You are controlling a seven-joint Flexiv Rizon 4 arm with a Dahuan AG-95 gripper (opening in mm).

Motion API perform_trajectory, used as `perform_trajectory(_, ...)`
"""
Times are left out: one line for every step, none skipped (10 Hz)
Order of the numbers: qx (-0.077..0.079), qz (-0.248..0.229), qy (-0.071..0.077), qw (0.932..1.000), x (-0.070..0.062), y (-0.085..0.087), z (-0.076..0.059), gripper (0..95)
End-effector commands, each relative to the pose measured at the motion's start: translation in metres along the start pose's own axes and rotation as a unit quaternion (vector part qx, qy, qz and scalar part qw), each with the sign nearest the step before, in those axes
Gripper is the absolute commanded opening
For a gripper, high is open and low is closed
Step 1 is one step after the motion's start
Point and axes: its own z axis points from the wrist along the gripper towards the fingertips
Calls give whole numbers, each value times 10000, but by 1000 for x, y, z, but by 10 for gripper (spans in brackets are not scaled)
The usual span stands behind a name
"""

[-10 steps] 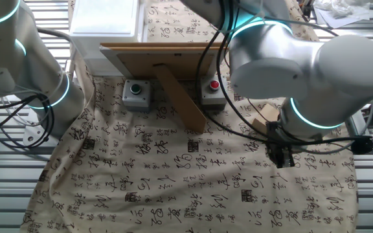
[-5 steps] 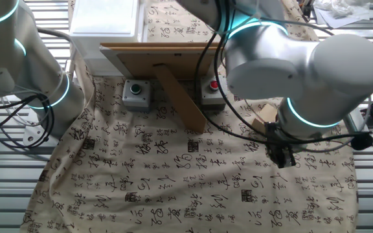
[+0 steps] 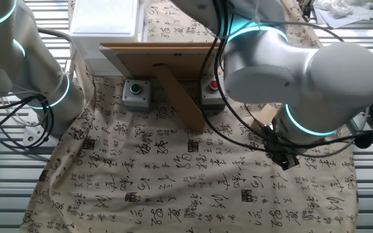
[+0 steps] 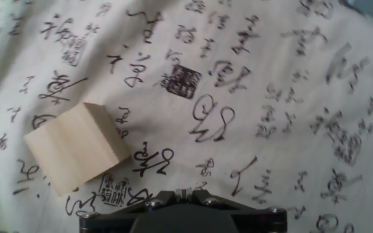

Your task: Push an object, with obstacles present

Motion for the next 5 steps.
perform_trajectory(-59,-149,-48,9999,0,1,-1,0)
perform_trajectory(-42,-145,-54,9999,0,1,-1,0)
perform_trajectory(-45,-161,-51,9998,0,1,-1,0)
perform_trajectory(-69,-281,-45,9996,0,1,-1,0)
perform_trajectory(-144,-535,-21,9985,0,1,-1,0)
